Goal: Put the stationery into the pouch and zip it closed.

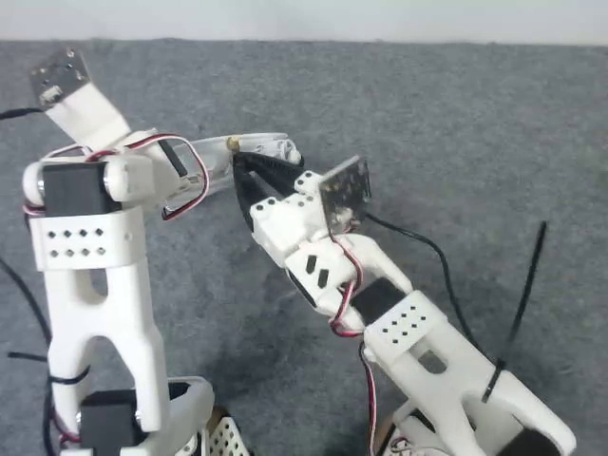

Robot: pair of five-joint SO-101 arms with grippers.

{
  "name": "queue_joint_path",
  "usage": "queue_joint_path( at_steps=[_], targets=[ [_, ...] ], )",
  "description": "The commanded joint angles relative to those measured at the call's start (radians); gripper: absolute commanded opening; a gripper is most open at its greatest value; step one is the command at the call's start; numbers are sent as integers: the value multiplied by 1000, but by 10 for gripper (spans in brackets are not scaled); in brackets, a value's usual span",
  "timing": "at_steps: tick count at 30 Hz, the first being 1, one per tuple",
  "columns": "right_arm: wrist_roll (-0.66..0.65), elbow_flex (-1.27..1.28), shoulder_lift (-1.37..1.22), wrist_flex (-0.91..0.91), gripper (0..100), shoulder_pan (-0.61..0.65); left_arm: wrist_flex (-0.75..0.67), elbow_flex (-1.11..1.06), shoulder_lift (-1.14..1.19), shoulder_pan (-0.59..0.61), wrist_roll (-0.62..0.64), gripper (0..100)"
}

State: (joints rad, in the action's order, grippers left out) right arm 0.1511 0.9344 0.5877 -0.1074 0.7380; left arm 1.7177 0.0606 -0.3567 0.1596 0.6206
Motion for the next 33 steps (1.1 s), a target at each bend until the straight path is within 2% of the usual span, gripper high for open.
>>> queue_joint_path(
  at_steps=[1,9,16,26,33],
  targets=[
    [-15,-115,-44,219,6,7,-18,18,-46,0,-11,11],
    [-15,-140,205,392,6,4,-17,18,-46,0,-11,11],
    [-15,-144,366,398,6,4,-17,18,-46,0,-11,11],
    [-14,-141,343,216,6,4,-17,18,-46,0,-11,11],
    [-15,-149,70,211,6,2,-18,12,-46,0,-11,11]
  ],
)
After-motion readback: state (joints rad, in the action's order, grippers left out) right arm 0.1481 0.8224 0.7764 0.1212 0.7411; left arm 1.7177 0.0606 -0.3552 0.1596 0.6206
